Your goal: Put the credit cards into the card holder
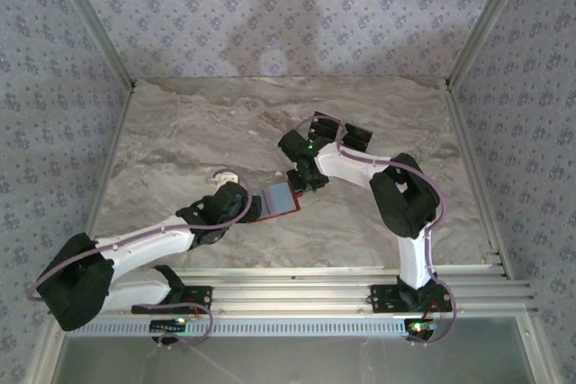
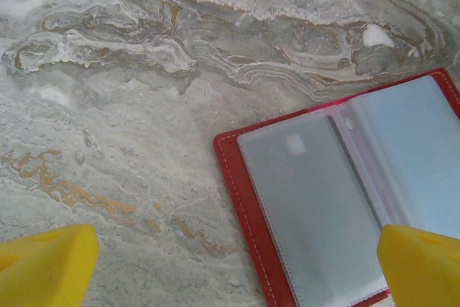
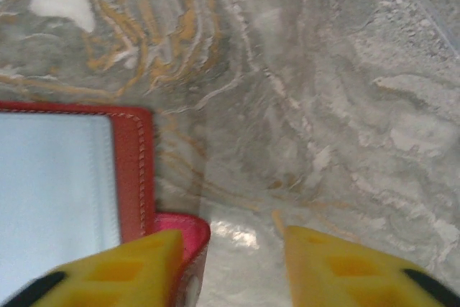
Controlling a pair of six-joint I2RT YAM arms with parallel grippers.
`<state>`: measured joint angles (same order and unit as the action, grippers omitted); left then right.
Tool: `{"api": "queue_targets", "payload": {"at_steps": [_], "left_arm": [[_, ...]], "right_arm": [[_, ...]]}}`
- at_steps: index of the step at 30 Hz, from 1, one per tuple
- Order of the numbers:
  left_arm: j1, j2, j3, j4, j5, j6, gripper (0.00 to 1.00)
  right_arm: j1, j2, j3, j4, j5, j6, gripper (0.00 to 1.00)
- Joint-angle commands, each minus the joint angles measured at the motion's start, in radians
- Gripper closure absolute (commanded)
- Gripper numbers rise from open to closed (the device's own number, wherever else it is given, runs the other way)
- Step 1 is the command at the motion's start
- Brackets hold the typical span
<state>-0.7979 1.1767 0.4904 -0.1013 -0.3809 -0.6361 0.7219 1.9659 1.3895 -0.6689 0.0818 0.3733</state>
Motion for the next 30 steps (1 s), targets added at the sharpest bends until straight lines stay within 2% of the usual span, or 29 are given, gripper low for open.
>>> {"api": "queue_targets", "payload": {"at_steps": [1, 4, 5, 13, 16, 21, 30], "left_arm": [[0.009, 0.025, 0.042, 0.015, 0.015, 0.022, 0.00], [0.009, 0.047, 0.050, 0.024, 0.024, 0.028, 0.00], [0.009, 0.054, 0.051, 0.027, 0.026, 0.030, 0.00], [0.009, 0.085, 0.062, 0.038, 0.048, 0.038, 0.00], [0.009, 0.091, 0.063, 0.038, 0.054, 0.042, 0.00], [0.008, 0.104, 0.060, 0.041, 0.061, 0.046, 0.00], [0.009, 0.142, 0.070, 0.057, 0.084, 0.053, 0.00]], "right_arm": [[-0.023, 0.003, -0.043, 0.035, -0.056, 0.013, 0.78], [-0.052, -0.051, -0.116, 0.106, -0.136, 0.027, 0.96], [-0.062, -0.073, -0.141, 0.123, -0.170, 0.027, 1.00], [-0.195, -0.246, -0.426, 0.397, -0.553, 0.144, 1.00], [-0.229, -0.275, -0.497, 0.482, -0.658, 0.186, 1.00], [-0.270, -0.288, -0.553, 0.532, -0.725, 0.211, 1.00], [-0.300, -0.280, -0.495, 0.309, -0.611, 0.062, 1.00]]}}
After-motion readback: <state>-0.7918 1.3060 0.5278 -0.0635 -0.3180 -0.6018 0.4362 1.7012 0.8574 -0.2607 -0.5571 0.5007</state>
